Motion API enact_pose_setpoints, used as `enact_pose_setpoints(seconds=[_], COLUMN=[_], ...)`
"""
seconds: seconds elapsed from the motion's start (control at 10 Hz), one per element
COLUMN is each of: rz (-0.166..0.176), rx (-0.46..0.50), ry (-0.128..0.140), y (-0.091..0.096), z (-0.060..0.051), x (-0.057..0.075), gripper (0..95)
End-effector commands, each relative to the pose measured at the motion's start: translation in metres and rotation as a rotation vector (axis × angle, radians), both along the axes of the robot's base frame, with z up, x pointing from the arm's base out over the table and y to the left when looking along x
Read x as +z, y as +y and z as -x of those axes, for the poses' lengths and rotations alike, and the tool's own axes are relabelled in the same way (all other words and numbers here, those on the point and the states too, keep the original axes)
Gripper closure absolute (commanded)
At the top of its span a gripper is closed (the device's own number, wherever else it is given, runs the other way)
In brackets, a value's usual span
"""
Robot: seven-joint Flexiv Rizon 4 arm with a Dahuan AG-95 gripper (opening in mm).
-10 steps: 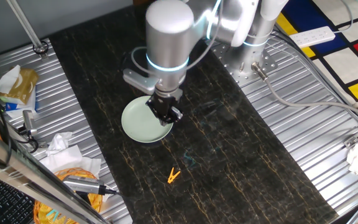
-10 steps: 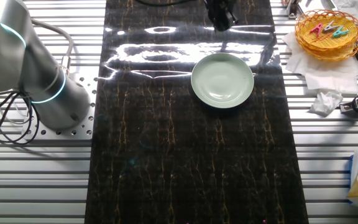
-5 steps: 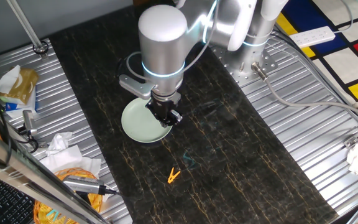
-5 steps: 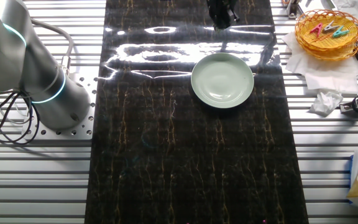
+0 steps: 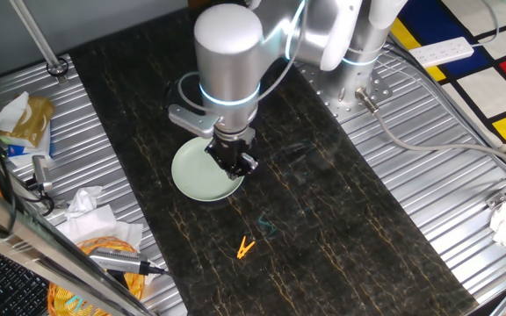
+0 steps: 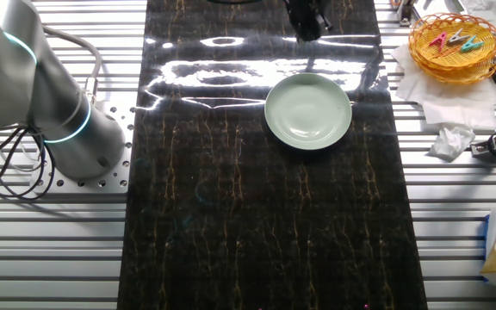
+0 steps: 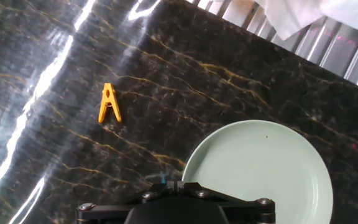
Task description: Use a clamp
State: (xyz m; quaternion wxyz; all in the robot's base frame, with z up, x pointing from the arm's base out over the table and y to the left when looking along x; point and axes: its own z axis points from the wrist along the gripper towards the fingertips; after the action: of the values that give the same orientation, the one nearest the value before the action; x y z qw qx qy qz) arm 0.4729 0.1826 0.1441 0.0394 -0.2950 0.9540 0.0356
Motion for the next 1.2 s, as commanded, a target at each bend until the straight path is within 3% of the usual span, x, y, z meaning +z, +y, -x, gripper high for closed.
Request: enact_pose_setpoints(seconds=[0.1, 0.3, 0.6, 0.9, 1.2], rz=[-0.023, -0.020, -0.019, 0.050, 0.054], rx=[0.079, 0.119, 0.074, 0.116, 0.085], ry=[-0.057, -0.069, -0.082, -0.081, -0.064], y=[-0.0004, -0.0004, -0.0004, -0.0004, -0.0004], z=[-0.0003, -0.0003, -0.0003, -0.0003, -0.0003], x=[-0.0005, -0.0005, -0.0005, -0.0005, -0.0005], gripper=[95.0, 95.0, 95.0, 95.0, 95.0])
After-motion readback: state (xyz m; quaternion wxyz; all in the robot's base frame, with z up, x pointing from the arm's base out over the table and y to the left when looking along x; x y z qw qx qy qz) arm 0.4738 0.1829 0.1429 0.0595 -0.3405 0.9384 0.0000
